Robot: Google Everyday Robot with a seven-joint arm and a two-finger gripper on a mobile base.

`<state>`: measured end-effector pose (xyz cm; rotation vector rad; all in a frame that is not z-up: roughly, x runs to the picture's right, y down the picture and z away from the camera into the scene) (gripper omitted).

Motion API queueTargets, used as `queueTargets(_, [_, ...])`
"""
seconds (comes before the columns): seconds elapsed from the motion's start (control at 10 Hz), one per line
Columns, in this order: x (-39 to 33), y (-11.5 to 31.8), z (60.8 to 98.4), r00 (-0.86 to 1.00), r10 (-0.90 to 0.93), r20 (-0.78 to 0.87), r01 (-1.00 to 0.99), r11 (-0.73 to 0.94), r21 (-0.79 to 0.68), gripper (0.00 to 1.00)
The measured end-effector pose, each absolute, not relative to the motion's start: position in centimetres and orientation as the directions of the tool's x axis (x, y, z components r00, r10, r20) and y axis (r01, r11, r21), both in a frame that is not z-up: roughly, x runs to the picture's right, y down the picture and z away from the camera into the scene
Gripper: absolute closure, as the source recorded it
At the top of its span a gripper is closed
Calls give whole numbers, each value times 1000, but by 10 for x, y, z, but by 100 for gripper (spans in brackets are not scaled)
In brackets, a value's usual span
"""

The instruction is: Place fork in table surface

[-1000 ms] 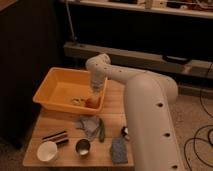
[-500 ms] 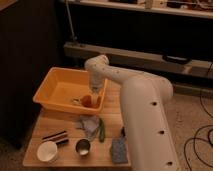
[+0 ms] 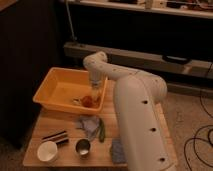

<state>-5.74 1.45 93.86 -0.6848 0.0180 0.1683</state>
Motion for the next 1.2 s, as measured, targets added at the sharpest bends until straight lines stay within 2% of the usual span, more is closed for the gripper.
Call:
queueTargets(0.3, [-53, -6, 948, 981, 162, -106, -194, 807, -558, 35])
queueTargets(0.6, [-44, -2, 953, 980, 166, -106, -197, 819, -539, 35])
queueTargets(1.2, [-38, 27, 952, 984, 161, -78, -173, 754, -633, 35])
